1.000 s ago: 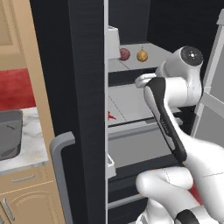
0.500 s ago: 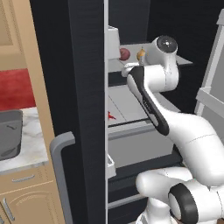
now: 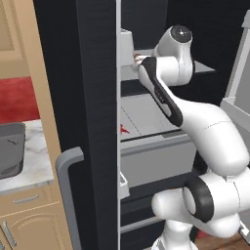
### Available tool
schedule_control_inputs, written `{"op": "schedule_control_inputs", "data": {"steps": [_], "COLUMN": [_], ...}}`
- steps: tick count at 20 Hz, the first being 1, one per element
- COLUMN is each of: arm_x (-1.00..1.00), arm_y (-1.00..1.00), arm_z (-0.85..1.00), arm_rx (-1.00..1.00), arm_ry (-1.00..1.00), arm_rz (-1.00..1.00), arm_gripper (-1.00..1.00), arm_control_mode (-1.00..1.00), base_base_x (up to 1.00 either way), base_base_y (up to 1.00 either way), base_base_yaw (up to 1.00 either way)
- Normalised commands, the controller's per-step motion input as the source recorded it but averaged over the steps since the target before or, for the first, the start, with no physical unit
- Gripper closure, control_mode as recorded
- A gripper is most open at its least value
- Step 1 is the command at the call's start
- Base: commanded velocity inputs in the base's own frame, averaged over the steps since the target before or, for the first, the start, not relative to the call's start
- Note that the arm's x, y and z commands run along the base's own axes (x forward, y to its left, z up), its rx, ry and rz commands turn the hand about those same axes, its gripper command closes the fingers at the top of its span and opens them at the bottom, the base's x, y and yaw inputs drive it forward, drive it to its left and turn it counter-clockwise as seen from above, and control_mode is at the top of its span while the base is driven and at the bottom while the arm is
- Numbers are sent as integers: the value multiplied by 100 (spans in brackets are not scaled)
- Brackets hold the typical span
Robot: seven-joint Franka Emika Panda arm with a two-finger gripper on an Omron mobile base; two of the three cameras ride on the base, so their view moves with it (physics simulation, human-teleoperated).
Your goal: Place one onion and one fish in each tupperware on the nearby counter, to pack two identical lunches.
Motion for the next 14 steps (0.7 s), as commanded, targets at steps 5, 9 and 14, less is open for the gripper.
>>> {"op": "schedule_control_inputs", "data": {"steps": [5,9,14], "arm_x": [55,61,65], "arm_y": [0,9,11], "arm_z": [0,0,0], "arm_rx": [0,0,0], "arm_ry": [0,0,0], "arm_rz": [0,0,0], "arm_gripper": [-100,-100,-100], "arm_control_mode": [-100,-100,-100], "base_base_x": [0,0,0], "base_base_y": [0,0,0], "base_base_yaw": [0,0,0]}}
